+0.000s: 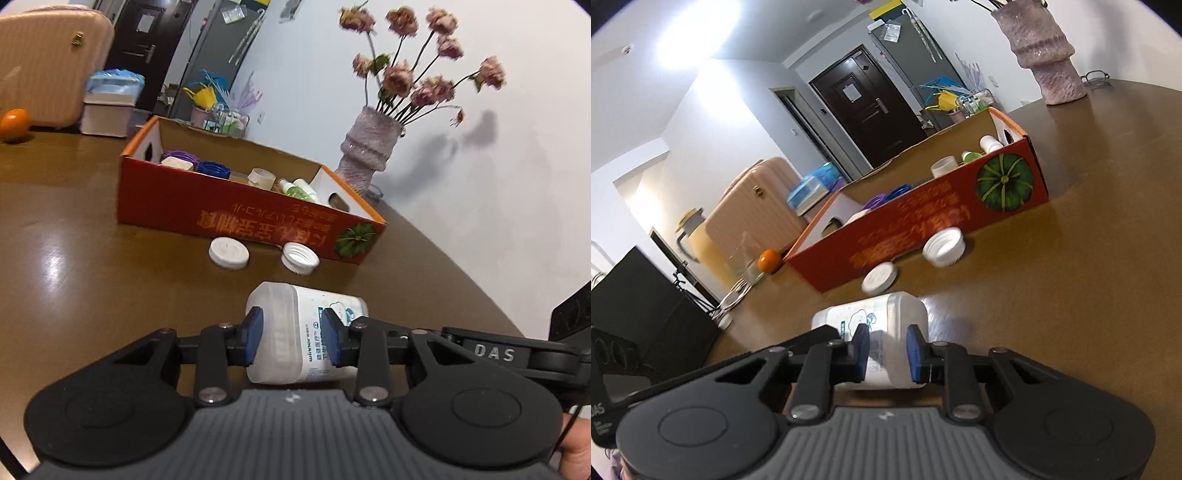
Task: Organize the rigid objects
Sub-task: 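Lift the white pill bottle with the left gripper and carry it over the box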
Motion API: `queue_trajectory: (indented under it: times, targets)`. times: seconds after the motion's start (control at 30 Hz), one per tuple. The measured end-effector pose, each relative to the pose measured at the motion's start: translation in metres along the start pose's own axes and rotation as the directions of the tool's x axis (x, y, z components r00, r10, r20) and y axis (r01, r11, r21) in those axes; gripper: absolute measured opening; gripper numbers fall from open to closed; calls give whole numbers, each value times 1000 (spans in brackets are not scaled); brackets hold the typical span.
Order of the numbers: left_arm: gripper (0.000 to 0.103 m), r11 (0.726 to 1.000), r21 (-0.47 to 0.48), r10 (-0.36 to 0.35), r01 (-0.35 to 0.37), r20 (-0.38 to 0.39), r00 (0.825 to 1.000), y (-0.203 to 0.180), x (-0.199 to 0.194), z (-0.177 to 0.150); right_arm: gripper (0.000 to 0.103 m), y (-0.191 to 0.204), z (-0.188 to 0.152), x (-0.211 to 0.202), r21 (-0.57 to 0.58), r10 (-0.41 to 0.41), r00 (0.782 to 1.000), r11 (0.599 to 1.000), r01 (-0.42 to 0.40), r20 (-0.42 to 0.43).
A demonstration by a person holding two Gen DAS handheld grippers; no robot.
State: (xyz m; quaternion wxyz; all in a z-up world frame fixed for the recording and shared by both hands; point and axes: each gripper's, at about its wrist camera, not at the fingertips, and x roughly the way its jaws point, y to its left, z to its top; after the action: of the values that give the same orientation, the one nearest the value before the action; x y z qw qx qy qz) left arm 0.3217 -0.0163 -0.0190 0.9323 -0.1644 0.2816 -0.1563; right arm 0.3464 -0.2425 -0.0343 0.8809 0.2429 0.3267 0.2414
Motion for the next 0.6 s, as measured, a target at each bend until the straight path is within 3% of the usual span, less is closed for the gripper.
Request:
queue_trajectory:
  times: [0.33, 0.6]
  targets:
    - [34, 997, 67, -37, 28, 140, 989, -30, -93, -22, 21, 42, -51, -67, -21, 37, 999, 999, -37, 31]
    - [34, 997, 54, -72, 63, 188, 980, -37, -103, -14, 21, 54, -48, -82, -37, 35, 997, 999, -32, 73]
